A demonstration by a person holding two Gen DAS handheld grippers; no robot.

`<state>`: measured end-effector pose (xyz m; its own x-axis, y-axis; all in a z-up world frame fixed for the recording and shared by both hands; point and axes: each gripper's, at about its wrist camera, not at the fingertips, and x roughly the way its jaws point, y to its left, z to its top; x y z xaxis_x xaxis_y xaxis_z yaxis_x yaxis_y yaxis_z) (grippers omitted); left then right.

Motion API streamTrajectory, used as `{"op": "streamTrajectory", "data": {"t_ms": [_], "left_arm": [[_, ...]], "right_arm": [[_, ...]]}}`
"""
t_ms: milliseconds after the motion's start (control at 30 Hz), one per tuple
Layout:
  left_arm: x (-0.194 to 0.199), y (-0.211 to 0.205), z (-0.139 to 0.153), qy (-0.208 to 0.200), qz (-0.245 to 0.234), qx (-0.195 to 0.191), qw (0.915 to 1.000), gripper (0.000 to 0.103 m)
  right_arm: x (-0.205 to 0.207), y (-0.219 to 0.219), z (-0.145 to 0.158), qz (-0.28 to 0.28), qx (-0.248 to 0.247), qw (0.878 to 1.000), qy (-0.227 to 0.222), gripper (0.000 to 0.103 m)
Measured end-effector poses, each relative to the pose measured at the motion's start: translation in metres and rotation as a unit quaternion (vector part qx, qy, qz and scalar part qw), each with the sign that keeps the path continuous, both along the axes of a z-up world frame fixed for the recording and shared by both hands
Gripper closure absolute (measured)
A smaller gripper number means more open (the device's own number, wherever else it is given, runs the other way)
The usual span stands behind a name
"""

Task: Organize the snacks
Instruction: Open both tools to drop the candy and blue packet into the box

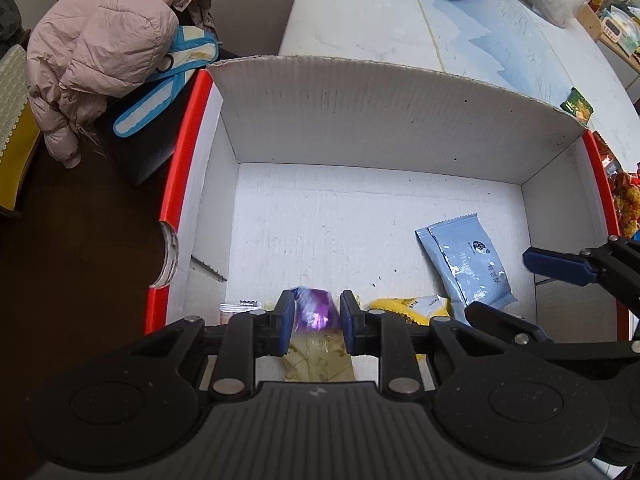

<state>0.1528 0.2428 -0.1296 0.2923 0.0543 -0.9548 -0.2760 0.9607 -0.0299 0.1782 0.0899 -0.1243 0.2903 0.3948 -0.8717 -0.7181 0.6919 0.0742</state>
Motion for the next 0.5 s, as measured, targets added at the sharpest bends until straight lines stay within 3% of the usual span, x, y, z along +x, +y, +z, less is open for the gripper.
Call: {"op": "streamTrajectory", "data": {"t_ms": [300, 433, 500], "left_arm": [[-0.018, -0.005, 0.022, -0.043, -0.006, -0.009, 0.9990, 0.074], [-0.030, -0.013, 0.037, -0.073, -0.011, -0.003, 0.9973, 0.052], [-0.036, -0.017, 0.044, -0.087, -0.011, -0.001, 0.9961, 0.049]], "right_arm": [[-0.011, -0.012, 0.022, 0.000, 0.028, 0.999, -0.016, 0.039], [-0.018, -0.020, 0.032, -0.003, 0.042, 0.999, -0.022, 0.034], [-0.022, -0.024, 0.039, -0.004, 0.051, 0.998, -0.025, 0.031]]}}
